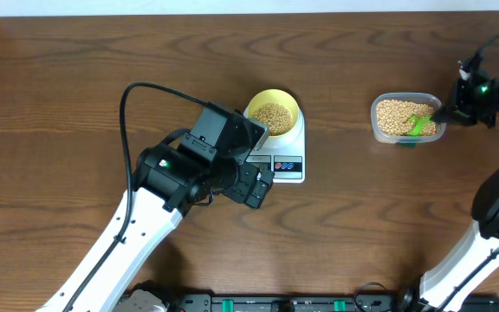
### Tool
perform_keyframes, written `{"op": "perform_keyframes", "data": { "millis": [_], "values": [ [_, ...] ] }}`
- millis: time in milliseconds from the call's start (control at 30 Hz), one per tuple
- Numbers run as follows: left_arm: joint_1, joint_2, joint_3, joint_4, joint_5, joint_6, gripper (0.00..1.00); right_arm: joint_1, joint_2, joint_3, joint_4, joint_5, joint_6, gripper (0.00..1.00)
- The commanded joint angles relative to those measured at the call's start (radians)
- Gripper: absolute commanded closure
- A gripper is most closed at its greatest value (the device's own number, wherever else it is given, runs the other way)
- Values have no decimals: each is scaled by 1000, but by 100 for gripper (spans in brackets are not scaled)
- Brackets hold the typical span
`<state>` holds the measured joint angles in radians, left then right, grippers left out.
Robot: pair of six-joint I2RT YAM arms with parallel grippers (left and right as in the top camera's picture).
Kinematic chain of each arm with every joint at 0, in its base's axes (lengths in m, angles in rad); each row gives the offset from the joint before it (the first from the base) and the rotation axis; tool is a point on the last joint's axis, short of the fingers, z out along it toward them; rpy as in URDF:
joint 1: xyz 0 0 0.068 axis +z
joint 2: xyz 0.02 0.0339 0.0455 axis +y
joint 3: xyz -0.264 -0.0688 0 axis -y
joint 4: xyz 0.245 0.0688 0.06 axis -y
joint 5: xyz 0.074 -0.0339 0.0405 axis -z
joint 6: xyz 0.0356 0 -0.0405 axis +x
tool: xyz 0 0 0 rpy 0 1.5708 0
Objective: Scoop item into bowl and weigh 50g on scale
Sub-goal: 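Scoop soybeans again with the green scoop in the tub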
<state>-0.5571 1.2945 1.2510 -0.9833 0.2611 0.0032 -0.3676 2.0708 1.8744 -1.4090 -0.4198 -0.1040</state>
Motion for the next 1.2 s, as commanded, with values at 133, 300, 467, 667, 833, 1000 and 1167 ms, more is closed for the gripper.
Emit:
{"op": "perform_keyframes", "data": {
  "millis": [133,300,467,667,833,1000,1167],
  "values": [
    [4,-2,-2,1,8,-1,2,-22,8,-4,-6,-97,-68,99],
    [4,-2,-2,1,8,-1,2,-22,8,-4,-4,-145,-85,99],
    [4,-2,-2,1,8,-1,2,-28,8,-4,-5,-195,-96,99],
    [4,-2,-2,1,8,-1,2,-58,8,-4,-5,-268,-114,99],
    [4,-2,-2,1,8,-1,2,-97,8,-4,-5,-314,-122,99],
    [4,-2,-2,1,8,-1,2,-135,8,-4,-6,-428,-153,99],
    [4,-2,-2,1,8,-1,2,-142,8,-4,-10,-552,-183,99]
  ]
}}
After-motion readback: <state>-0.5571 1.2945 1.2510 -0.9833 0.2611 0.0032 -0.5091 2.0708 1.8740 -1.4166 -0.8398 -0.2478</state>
